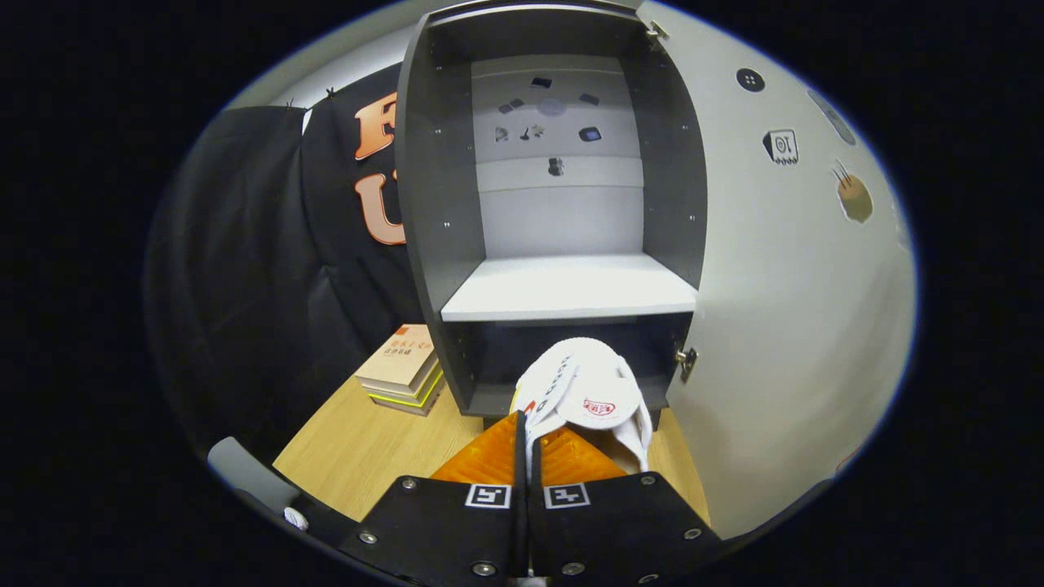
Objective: Open the shoe cabinet door, grab the shoes and put them into the shoe cabinet, then close the shoe cabinet door.
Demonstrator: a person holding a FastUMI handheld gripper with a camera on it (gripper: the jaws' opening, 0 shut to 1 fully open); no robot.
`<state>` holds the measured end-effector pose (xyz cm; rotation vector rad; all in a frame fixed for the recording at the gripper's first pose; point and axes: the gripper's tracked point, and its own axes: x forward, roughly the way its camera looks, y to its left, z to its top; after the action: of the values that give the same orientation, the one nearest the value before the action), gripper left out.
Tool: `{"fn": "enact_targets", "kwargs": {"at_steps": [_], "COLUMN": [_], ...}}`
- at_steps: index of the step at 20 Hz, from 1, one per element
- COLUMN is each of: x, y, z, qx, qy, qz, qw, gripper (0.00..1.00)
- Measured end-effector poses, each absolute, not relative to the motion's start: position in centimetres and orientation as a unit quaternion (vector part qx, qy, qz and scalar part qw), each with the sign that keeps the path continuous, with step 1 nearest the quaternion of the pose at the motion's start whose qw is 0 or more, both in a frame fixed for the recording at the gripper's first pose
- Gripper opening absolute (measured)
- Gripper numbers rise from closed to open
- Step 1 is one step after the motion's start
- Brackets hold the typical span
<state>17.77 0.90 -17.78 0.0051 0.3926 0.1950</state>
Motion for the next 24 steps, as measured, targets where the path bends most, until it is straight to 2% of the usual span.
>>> {"fn": "enact_targets", "kwargs": {"at_steps": [5,12,18,24], "x": [22.6,32.1,40.6,45.7], "y": [1.6,2.9,4.4,4.5], "z": [-12.1,-9.0,-10.2,-13.1], "qx": [-0.014,-0.037,-0.050,-0.036], "qy": [0.146,0.123,0.139,0.173], "qz": [0.102,0.110,0.115,0.104], "qw": [0.984,0.986,0.982,0.979], "gripper": [0.01,0.01,0.01,0.01]}}
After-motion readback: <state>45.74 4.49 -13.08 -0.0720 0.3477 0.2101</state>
